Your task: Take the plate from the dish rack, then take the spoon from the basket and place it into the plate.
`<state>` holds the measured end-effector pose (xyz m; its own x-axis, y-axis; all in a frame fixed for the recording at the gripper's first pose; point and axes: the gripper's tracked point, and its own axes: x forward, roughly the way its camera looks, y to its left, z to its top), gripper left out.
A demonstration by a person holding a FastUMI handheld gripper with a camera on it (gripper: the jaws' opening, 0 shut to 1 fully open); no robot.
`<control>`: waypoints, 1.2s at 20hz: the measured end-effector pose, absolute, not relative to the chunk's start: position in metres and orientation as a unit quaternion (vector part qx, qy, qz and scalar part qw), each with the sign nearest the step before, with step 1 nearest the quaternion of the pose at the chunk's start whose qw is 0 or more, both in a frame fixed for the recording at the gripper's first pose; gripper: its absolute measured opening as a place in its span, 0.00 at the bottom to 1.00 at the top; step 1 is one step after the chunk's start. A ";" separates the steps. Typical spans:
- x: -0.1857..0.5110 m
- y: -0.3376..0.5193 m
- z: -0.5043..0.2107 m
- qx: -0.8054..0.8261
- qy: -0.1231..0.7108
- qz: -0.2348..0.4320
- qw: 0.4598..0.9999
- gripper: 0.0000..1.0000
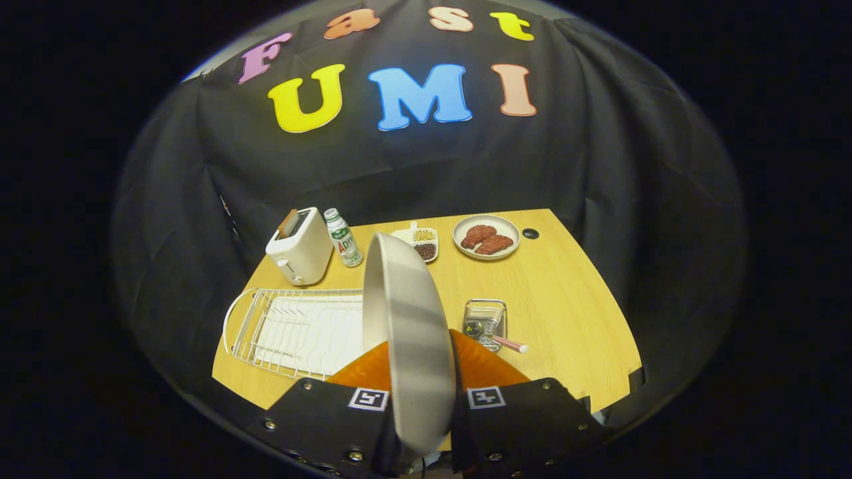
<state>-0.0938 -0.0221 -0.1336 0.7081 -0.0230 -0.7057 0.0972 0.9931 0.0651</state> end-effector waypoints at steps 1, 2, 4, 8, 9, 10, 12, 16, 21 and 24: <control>-0.104 -0.033 -0.141 0.052 0.386 -0.034 0.920 0.29; -0.111 -0.040 -0.149 0.058 0.392 -0.031 0.918 0.29; -0.125 -0.050 -0.164 0.079 0.402 -0.022 0.912 0.29; -0.138 -0.066 -0.188 0.085 0.411 -0.002 0.908 0.29; -0.140 -0.067 -0.197 0.090 0.416 0.003 0.905 0.28; -0.142 -0.068 -0.206 0.095 0.419 0.008 0.903 0.29; -0.146 -0.068 -0.224 0.099 0.424 0.025 0.900 0.28; -0.152 -0.069 -0.256 0.102 0.442 0.040 0.890 0.29; -0.144 -0.075 -0.278 0.113 0.444 0.054 0.887 0.29; -0.139 -0.070 -0.299 0.148 0.444 0.075 0.880 0.29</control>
